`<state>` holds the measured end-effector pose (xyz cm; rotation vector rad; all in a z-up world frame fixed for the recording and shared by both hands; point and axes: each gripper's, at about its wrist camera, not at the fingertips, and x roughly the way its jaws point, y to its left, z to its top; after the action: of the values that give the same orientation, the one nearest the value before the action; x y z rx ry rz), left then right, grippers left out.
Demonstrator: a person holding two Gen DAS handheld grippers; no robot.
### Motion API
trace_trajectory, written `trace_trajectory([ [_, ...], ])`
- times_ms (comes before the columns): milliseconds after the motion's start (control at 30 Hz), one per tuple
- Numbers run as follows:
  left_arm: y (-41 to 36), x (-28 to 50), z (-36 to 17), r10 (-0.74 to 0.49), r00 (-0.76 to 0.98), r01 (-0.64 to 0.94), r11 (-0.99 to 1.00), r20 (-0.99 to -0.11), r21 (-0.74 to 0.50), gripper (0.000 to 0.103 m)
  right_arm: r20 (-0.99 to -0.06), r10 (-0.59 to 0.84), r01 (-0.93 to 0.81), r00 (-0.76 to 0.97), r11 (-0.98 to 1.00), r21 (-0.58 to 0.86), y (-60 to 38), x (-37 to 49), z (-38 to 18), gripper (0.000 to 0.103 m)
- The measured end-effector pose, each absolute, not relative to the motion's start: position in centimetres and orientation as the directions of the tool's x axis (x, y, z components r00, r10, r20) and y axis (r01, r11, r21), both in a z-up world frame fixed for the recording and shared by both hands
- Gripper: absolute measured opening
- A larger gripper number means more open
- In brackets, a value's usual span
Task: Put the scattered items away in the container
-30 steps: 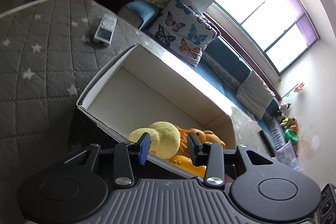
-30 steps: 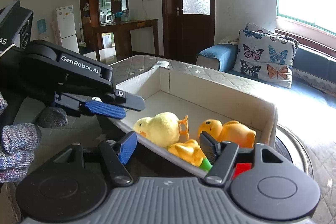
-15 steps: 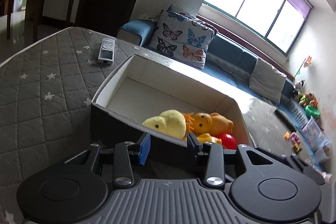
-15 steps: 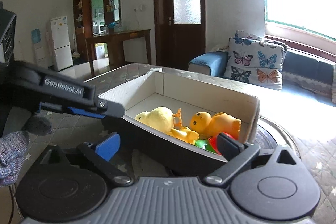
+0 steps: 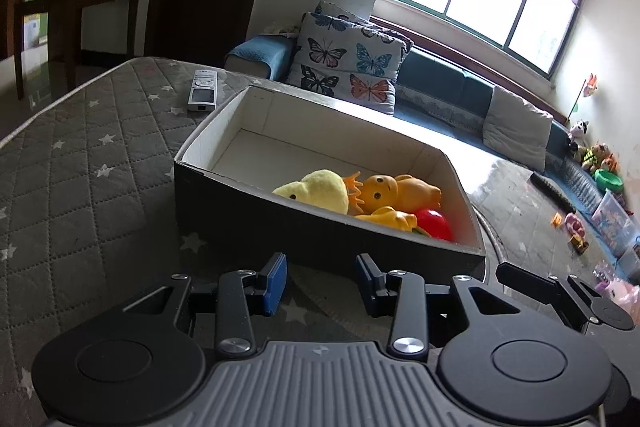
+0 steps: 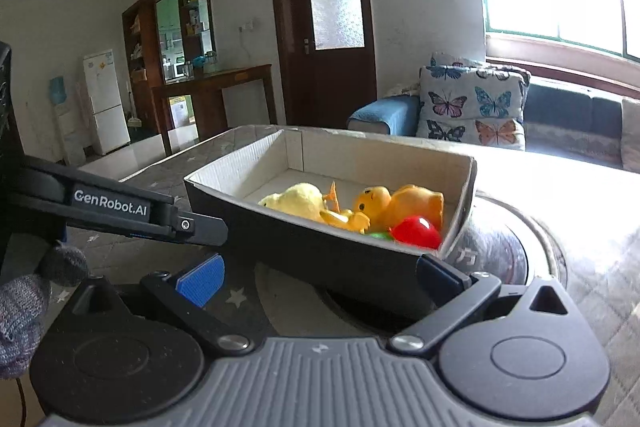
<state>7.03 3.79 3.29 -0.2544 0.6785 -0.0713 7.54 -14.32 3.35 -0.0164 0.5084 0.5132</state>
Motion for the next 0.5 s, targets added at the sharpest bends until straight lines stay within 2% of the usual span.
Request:
trace_trajectory([
  [500, 2.4, 5.7, 1.9, -0.092, 0.744, -0.028, 0.985, -0.662, -0.169, 0.041, -0.526, 0.451, -0.442, 0.720, 0.884, 0.153, -14.9, 6.0, 1.7, 0.103],
])
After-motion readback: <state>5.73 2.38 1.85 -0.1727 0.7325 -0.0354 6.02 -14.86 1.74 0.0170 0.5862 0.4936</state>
